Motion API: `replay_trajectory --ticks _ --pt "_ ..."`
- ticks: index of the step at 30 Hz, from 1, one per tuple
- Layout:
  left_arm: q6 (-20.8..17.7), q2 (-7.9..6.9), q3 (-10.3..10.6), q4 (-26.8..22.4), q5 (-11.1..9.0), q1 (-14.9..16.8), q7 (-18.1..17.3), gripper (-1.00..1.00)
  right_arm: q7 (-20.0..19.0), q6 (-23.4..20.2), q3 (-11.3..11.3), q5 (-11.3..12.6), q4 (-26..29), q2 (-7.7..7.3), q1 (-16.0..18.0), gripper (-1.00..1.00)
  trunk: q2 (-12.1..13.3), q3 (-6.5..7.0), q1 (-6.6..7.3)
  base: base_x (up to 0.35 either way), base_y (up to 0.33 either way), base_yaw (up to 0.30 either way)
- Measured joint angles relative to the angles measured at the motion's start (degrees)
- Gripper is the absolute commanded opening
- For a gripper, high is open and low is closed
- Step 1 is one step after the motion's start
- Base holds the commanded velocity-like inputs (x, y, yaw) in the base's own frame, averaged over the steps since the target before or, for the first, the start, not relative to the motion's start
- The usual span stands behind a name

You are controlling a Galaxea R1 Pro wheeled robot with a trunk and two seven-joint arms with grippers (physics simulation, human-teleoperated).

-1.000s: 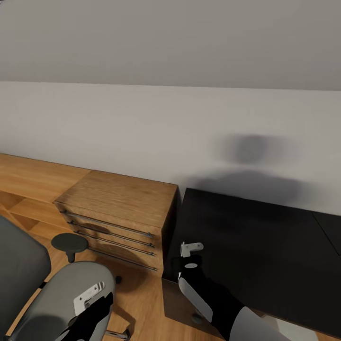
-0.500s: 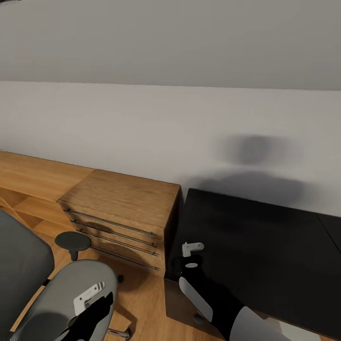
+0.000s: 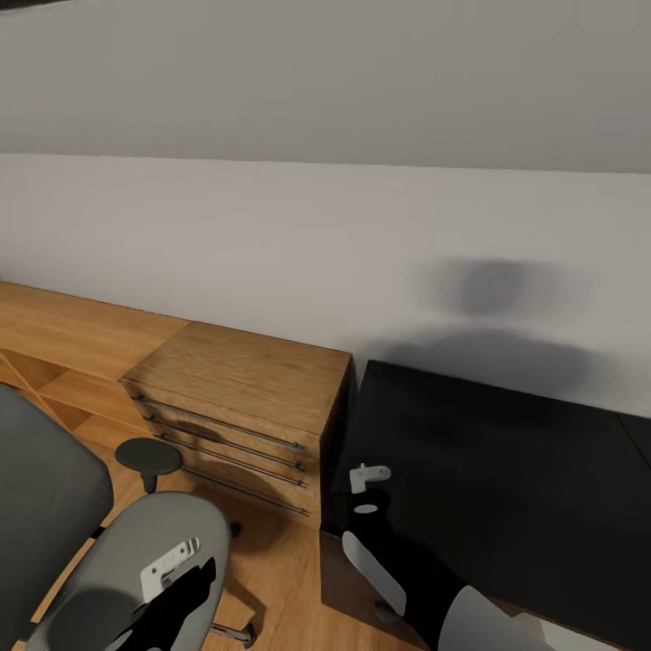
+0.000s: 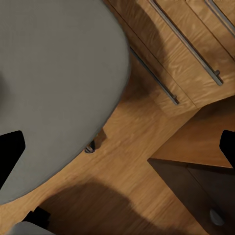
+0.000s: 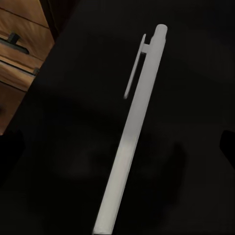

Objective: In the bedroom, organize the workspace by keeping the computer under the desk, ensuring the monitor is on the desk, placing the keyboard on the desk next to the monitor, placing the mouse on the desk next to the keyboard, moving the folder from the swivel chair onto the desk next to the mouse, stacking the notebook on top of the folder with the pen on top of the notebook, and positioning the swivel chair next to the desk.

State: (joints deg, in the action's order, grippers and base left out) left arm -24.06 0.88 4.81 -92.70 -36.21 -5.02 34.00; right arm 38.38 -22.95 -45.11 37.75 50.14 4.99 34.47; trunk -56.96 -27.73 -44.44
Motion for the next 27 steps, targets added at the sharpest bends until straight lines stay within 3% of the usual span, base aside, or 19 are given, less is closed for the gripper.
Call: replay_trajectory --ticks 4,27 --pt "0.0 0.0 0.0 0.0 0.0 0.0 -0.02 1.0 0.02 0.33 -0.04 -0.05 -2.23 0.06 0.03 1.0 -0.01 0.0 0.01 0.0 0.0 0.0" --pt "0.0 0.0 0.0 0.01 0.0 0.0 -0.05 1.0 -0.01 0.65 -0.05 -1.79 -2.86 0.36 0.1 1.0 -0.01 0.01 0.01 0.0 0.0 0.0"
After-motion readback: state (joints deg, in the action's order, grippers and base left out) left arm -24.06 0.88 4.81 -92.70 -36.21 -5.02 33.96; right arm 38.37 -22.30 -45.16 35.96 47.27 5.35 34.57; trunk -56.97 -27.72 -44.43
